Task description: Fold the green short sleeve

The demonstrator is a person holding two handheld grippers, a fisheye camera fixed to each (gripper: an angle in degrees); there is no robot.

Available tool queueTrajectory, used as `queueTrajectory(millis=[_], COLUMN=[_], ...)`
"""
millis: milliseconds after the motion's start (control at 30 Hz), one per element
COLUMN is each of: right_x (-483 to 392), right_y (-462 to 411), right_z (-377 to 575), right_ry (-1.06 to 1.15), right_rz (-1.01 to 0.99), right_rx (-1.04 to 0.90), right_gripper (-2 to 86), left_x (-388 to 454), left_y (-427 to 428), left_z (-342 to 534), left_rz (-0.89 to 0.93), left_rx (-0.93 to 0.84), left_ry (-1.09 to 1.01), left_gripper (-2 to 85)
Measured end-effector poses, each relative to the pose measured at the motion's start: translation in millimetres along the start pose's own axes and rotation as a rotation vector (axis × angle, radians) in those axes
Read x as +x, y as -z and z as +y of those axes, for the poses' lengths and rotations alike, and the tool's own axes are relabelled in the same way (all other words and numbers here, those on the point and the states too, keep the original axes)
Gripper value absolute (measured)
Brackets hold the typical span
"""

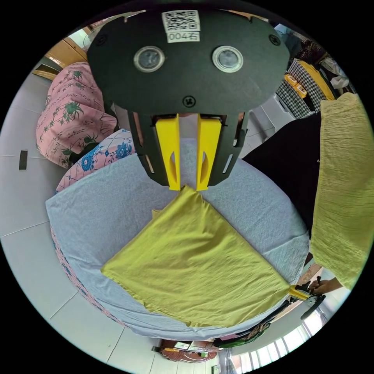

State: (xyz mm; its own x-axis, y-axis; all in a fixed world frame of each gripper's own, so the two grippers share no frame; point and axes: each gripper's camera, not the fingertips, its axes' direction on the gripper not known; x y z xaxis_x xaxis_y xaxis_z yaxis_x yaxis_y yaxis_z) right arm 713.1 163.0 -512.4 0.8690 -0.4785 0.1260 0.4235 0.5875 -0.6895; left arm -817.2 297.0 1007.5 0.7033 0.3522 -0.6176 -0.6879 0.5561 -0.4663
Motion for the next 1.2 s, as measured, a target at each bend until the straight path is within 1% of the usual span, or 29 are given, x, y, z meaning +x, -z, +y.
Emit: queueTrajectory(millis=[267, 433, 533, 633, 700, 767, 867, 933, 967, 1033, 1133, 1200], right_x=[-3, 13, 28, 32, 38, 53, 69, 80, 87, 96, 105, 107], right_y=[3, 20, 6, -11, -10, -7, 1, 19, 32, 48, 54, 46], right_z=[-10, -7, -1, 1, 3, 6, 10, 12, 12, 9, -6, -19], right_ry=[0.098, 0.143, 0.09, 0.053, 0.012, -0.053, -0.111, -0.167, -0.218, -0.263, -0.314, -0.319], right_rz=[0.059, 0.088, 0.027, 0.038, 0.029, -0.028, 0.015, 0.025, 0.005, -0.034, -0.104, -0.138], right_rx=[-0.014, -0.006, -0.01, -0.02, 0.004, 0.002, -0.046, -0.001, 0.054, 0.131, 0.203, 0.185], right_gripper=[0.9, -0.4, -0.5, -0.3, 0.1, 0.3, 1.1, 3.0, 5.2, 6.2, 6.8, 6.8], left_x=[10, 9, 8, 11, 12, 12, 14, 14, 13, 14, 17, 19], left_y=[-5, -8, -14, -18, -20, -22, -24, -24, -23, -19, -9, -5], left_z=[-19, -28, -32, -38, -42, -46, -49, -49, -48, -46, -48, -54], left_rz=[-0.063, -0.072, -0.074, -0.097, -0.109, -0.116, -0.134, -0.166, -0.182, -0.203, -0.228, -0.226], left_rx=[-0.025, -0.046, -0.05, -0.056, -0.059, -0.058, -0.076, -0.104, -0.118, -0.109, -0.033, 0.031], left_ry=[0.02, 0.037, 0.062, 0.064, 0.058, 0.068, 0.059, 0.058, 0.058, 0.06, 0.075, 0.082], left_gripper=[3.0, 1.9, 1.8, 2.3, 2.9, 4.2, 6.8, 7.8, 8.0, 7.7, 6.5, 5.3])
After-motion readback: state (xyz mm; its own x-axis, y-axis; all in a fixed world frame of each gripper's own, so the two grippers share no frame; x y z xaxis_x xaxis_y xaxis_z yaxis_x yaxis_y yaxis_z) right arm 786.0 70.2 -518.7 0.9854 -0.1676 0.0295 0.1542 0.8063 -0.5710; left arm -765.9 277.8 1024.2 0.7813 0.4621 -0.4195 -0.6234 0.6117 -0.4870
